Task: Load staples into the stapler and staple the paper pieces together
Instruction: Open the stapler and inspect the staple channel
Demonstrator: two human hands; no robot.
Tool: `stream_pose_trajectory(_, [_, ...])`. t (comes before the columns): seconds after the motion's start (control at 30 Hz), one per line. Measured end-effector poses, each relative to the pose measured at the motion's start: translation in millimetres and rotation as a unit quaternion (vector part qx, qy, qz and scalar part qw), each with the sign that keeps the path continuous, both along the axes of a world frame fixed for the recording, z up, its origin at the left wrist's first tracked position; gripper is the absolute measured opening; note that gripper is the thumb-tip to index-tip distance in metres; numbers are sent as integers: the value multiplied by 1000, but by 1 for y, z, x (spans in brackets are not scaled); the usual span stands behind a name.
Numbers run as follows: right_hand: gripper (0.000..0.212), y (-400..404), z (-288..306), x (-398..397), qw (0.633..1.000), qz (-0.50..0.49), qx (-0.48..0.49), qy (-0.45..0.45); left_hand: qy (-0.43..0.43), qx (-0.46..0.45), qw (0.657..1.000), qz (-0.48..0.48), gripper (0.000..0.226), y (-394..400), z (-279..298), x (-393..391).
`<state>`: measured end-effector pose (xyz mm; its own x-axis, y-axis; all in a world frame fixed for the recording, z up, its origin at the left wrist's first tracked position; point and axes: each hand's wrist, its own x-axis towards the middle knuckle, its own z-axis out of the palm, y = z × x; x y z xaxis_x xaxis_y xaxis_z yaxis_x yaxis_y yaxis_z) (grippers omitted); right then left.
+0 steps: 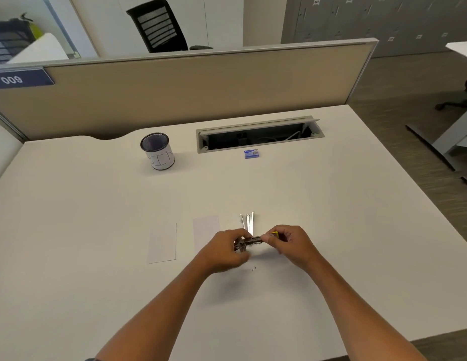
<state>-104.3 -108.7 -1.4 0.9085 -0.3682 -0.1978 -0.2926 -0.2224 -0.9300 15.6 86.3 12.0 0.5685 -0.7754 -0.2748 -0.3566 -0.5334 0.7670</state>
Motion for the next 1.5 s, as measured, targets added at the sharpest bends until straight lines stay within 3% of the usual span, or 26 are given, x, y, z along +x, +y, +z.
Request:
stream_pose_trajectory(0.23, [35, -5, 0, 1, 998, -9, 62, 26, 94, -29, 994, 41, 19, 2, 9, 3])
stream_pose_trajectory(0.43, [43, -3, -2, 2, 987, -10, 159, 30, 201, -113, 971, 64, 19, 4, 13, 6])
stream_pose_trajectory(0.7, [31, -6, 3, 5, 986, -18, 166, 16, 19, -62, 997, 51, 37, 2, 8, 3])
stream_pose_trajectory(0.8, [27, -7, 3, 4, 987, -1, 158, 8, -36, -33, 998, 25, 22, 4, 5, 3])
stream_pose_trajectory(0.93, [18, -7, -1, 0, 990, 39, 133, 15, -43, -11, 999, 26, 16, 13, -2, 2])
stream_pose_trajectory(1.23, [18, 9, -14, 0, 992, 88, -84, 36, -81, 20, 995, 53, 12, 29, -18, -4])
stream_pose_trajectory(1.37, [15, 14, -13, 0, 960, 139, -245, 1, -92, 20, 993, 67, 11, 31, -25, -6])
stream_pose_trajectory(1.5, [13, 17, -12, -3, 929, 151, -337, -38, -96, 4, 993, 74, 11, 32, -28, -8])
